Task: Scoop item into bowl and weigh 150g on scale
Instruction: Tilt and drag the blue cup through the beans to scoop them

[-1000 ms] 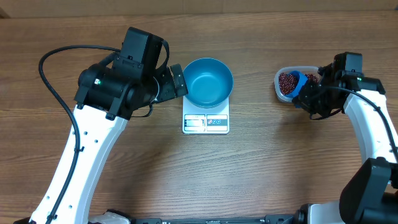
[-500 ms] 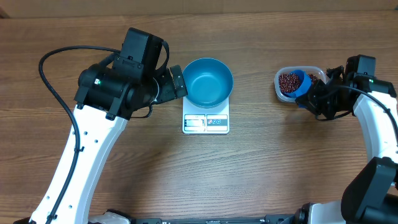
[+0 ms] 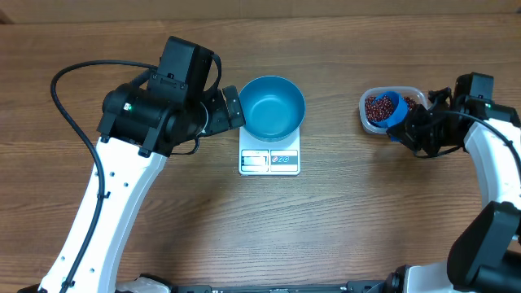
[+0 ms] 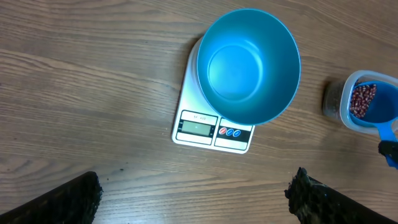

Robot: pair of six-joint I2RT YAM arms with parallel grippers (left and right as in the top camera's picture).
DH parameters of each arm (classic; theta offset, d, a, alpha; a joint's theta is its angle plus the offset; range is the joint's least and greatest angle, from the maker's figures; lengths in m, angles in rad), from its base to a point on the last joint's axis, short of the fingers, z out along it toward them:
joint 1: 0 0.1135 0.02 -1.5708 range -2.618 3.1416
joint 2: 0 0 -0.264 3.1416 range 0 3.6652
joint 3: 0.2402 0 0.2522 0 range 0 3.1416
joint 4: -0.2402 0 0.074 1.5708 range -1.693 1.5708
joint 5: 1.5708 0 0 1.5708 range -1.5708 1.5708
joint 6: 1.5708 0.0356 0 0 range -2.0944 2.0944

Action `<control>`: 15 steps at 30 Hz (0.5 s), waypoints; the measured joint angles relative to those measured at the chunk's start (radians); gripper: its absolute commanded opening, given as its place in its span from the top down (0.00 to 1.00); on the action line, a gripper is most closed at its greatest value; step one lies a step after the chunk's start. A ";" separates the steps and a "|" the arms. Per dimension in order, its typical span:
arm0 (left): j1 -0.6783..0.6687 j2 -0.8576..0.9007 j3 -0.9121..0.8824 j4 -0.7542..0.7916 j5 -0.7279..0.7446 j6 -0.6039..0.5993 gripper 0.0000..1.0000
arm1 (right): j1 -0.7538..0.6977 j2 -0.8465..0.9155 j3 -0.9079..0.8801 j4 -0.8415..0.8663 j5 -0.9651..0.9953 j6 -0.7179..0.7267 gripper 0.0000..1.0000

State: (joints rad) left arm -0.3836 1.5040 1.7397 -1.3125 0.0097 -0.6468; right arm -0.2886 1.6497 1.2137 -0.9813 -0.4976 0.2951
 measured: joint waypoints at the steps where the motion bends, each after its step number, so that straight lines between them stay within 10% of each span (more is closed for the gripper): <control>1: 0.000 0.000 0.000 0.000 0.000 0.000 0.00 | -0.005 0.006 0.000 0.000 -0.002 0.000 0.96; 15: 0.000 0.000 0.000 0.000 0.000 0.000 0.00 | -0.020 0.042 0.003 0.002 -0.023 -0.001 0.96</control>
State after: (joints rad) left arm -0.3836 1.5040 1.7397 -1.3125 0.0101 -0.6468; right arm -0.3088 1.6917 1.2167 -0.9798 -0.5201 0.2943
